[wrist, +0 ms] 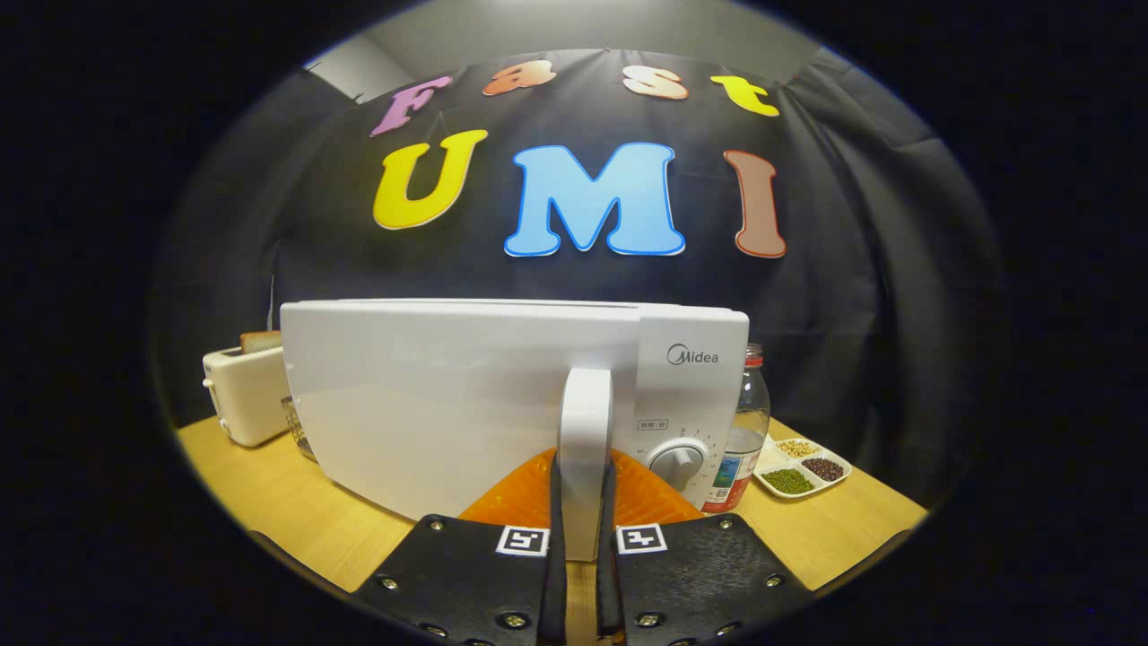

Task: Open the microwave, put the food inside, and close the microwave door.

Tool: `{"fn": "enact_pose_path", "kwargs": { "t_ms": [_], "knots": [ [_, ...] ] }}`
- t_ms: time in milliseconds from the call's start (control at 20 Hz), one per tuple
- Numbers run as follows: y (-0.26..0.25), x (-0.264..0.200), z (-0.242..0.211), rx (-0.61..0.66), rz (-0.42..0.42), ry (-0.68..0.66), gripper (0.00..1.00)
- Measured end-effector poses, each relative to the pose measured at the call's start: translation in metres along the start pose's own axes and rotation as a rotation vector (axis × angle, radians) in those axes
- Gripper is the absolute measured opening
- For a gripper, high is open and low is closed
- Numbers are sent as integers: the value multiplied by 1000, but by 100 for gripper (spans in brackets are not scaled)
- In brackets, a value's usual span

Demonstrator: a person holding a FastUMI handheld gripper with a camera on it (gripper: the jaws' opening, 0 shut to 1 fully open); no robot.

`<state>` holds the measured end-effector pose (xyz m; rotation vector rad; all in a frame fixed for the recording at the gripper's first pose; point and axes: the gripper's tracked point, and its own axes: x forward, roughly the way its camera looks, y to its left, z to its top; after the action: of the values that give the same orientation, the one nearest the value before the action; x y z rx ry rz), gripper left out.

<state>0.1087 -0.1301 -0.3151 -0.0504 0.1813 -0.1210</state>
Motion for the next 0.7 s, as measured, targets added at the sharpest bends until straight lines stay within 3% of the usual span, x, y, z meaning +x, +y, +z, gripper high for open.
{"fn": "enact_pose_path", "kwargs": {
  "t_ms": [400,700],
  "knots": [
    [51,-94,-7,24,159,49,13],
    [105,-152,-10,-23,221,31,13]
  ]
}}
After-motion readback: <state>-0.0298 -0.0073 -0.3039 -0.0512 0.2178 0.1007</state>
